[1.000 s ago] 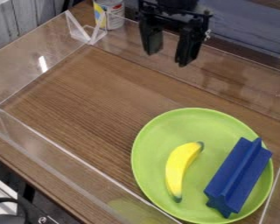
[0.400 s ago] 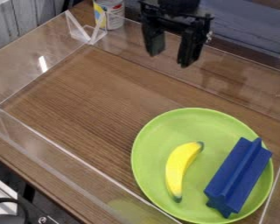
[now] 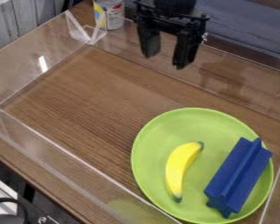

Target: Remove the banana from inside the green plate and put it on the table

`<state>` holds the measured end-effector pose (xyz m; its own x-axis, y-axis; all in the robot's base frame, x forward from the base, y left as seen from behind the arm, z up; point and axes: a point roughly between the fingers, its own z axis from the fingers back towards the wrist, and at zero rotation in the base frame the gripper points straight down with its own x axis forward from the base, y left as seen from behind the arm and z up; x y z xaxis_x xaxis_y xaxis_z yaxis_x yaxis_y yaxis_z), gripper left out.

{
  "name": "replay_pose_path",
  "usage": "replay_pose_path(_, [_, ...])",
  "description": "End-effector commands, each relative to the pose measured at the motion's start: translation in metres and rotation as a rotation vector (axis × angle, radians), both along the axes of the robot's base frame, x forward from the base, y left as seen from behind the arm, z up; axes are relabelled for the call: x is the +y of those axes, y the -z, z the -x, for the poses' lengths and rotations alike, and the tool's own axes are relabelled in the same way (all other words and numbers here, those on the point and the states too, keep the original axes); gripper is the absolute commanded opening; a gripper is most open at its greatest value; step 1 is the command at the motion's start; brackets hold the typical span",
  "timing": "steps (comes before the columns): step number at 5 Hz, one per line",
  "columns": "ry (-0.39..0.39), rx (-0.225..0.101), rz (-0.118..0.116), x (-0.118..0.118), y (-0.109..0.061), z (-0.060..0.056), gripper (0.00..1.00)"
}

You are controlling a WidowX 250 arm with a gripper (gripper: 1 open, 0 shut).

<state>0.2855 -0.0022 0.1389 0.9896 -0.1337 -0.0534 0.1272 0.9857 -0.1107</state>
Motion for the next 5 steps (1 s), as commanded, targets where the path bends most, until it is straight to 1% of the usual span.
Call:
replay_pose_path(1, [0.009, -0.065, 0.0, -0.0029, -0.0169, -0.0054, 1.0])
replay_pose_path(2, [0.021, -0.071, 0.008, -0.0075, -0.0136, -0.0127, 1.0])
replay_pose_path(4, [0.025, -0.066, -0.002, -0.0029, -0.0147, -0.0037, 1.0])
replay_pose_path(5, [0.031, -0.075, 0.001, 0.0006, -0.0107, -0.0121, 1.0])
